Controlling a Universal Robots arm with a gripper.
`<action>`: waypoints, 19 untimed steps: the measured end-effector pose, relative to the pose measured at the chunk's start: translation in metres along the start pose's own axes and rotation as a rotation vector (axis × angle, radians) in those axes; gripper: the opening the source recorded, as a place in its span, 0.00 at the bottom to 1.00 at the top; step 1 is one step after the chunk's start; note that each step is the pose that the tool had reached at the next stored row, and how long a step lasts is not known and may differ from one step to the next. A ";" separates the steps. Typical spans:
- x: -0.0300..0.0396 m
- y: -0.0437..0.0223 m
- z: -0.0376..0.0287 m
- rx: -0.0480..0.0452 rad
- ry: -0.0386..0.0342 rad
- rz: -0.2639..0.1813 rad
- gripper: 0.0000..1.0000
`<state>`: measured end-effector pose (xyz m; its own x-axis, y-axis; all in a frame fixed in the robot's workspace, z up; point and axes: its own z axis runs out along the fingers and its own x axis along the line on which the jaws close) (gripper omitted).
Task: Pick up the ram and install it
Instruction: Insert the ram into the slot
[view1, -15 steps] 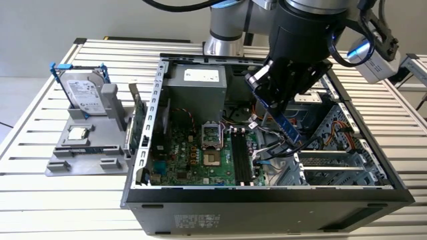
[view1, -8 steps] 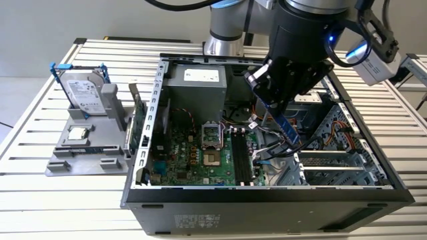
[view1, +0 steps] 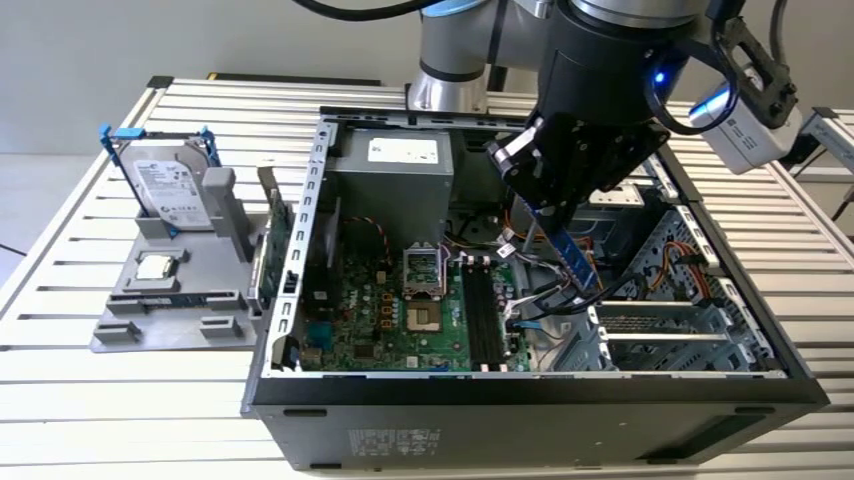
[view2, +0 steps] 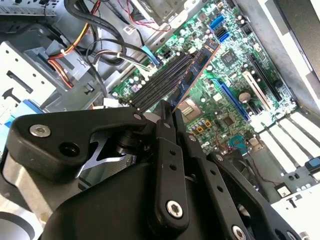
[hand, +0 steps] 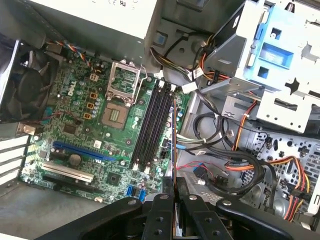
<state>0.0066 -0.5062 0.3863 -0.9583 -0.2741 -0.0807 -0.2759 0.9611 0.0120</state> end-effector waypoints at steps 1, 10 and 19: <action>0.0000 0.0000 0.0000 0.0001 0.0000 0.001 0.00; 0.0000 0.0001 0.0000 -0.0027 0.0093 0.002 0.00; 0.0001 0.0003 0.0017 0.0002 0.0088 0.041 0.00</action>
<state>0.0066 -0.5059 0.3846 -0.9694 -0.2349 -0.0714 -0.2365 0.9715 0.0149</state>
